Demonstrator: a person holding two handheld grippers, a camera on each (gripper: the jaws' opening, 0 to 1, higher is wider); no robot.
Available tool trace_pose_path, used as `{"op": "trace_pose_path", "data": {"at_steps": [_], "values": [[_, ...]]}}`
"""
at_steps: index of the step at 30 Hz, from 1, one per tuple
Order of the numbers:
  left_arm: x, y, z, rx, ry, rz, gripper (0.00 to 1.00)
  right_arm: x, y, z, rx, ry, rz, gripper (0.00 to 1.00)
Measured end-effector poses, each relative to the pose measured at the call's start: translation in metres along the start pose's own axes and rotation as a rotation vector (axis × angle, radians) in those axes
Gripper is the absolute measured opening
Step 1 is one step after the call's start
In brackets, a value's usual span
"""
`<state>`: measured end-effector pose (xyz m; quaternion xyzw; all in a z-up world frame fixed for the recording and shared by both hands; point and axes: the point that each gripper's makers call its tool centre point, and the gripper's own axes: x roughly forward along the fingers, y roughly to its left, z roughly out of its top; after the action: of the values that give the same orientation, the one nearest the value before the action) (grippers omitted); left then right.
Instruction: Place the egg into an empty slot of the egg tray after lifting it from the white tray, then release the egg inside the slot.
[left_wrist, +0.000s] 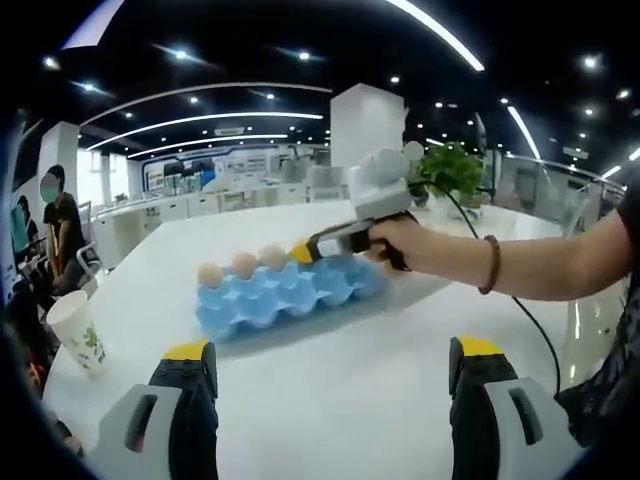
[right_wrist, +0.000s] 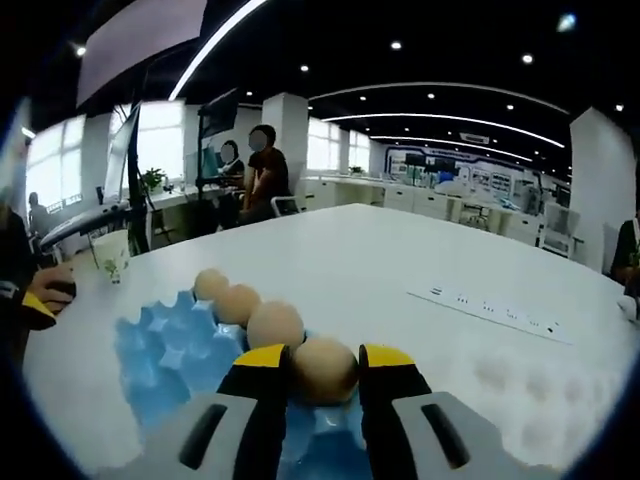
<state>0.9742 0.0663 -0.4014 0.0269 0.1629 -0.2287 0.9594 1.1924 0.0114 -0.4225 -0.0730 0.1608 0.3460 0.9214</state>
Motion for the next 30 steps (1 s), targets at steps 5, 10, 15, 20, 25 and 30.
{"op": "trace_pose_path", "data": {"at_steps": [5, 10, 15, 20, 25, 30], "values": [[0.0, 0.0, 0.0, -0.001, -0.001, 0.0, 0.98, 0.001, -0.001, -0.001, 0.036, 0.003, 0.008, 0.29], [0.001, -0.002, 0.001, 0.0, -0.003, -0.003, 0.98, 0.0, -0.002, -0.001, 0.047, 0.005, 0.005, 0.33], [-0.001, -0.003, 0.001, -0.002, -0.006, -0.002, 0.98, -0.004, -0.003, 0.002, 0.043, -0.014, 0.002, 0.36], [-0.001, -0.003, 0.002, -0.002, -0.011, 0.0, 0.99, -0.009, -0.005, 0.005, 0.045, -0.034, -0.011, 0.45], [-0.004, -0.004, 0.003, -0.004, -0.017, 0.002, 0.99, -0.016, -0.009, 0.011, 0.041, -0.058, -0.027, 0.55], [-0.004, -0.006, 0.003, -0.004, -0.019, 0.004, 1.0, -0.025, -0.018, 0.012, 0.038, -0.064, -0.052, 0.65]]}}
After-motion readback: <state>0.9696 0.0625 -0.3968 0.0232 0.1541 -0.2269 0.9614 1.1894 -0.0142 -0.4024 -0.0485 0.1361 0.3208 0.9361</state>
